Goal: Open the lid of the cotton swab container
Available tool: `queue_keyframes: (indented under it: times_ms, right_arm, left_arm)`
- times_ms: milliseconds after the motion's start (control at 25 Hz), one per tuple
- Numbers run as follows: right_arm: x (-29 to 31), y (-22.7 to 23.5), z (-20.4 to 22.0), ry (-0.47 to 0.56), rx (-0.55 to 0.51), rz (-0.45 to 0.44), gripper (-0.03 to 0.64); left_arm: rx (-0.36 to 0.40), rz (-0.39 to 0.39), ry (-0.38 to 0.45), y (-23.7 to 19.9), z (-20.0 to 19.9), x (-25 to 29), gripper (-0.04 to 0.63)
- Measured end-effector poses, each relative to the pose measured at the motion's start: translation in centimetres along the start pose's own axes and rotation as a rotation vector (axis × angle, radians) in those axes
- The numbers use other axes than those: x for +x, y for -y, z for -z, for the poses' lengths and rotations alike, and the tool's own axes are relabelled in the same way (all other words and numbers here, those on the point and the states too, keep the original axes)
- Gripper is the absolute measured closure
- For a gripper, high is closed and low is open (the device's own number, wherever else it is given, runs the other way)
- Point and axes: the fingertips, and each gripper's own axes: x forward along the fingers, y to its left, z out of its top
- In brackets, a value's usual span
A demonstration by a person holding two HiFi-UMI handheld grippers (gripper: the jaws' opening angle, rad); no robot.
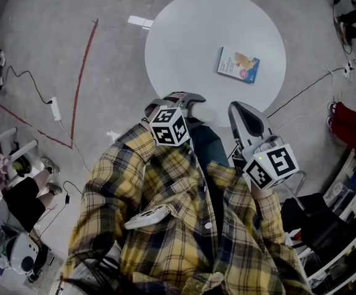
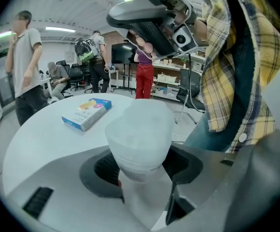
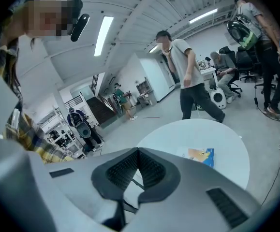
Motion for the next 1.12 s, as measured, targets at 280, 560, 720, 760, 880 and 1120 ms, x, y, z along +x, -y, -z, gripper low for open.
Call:
queue_keyframes:
  times_ms: [280, 560, 720, 760, 880, 1120]
  right_arm:
    - [-0.5, -1.1, -1.5, 0.018, -0.023, -0.007, 0.600]
    - [-1.0, -2.5, -4.3, 0.067, -0.061, -0.041, 0.600]
    - [-1.7, -3.3, -6.2, 0.104, -0.070, -0.058, 0.600]
    - [-1.9, -3.6, -6.7, 0.112, -0.078, -0.060, 0.600]
    - [-2.5, -4.3, -7.9, 0.133, -0.107, -0.064, 0.600]
    - [-4.2, -6.3, -10.7, 0.180, -0.176, -0.096, 0.600]
  left_arm:
    - [-0.066, -0.003, 0.044, -0.2, -2.7, -2.2, 0.336]
    - [-0.101, -0.021, 0.002, -0.7, -5.1, -4.7, 0.336]
    - [-0.101, -0.042, -0.001, -0.7, -7.1, -6.5, 0.336]
    - [-0.102, -0.049, 0.002, -0.7, -7.7, -7.0, 0.336]
    - [-0.107, -0.071, 0.019, -1.0, -9.6, -8.6, 0.336]
    - [-0.123, -0.124, 0.057, -1.4, -13.4, -12.4, 0.336]
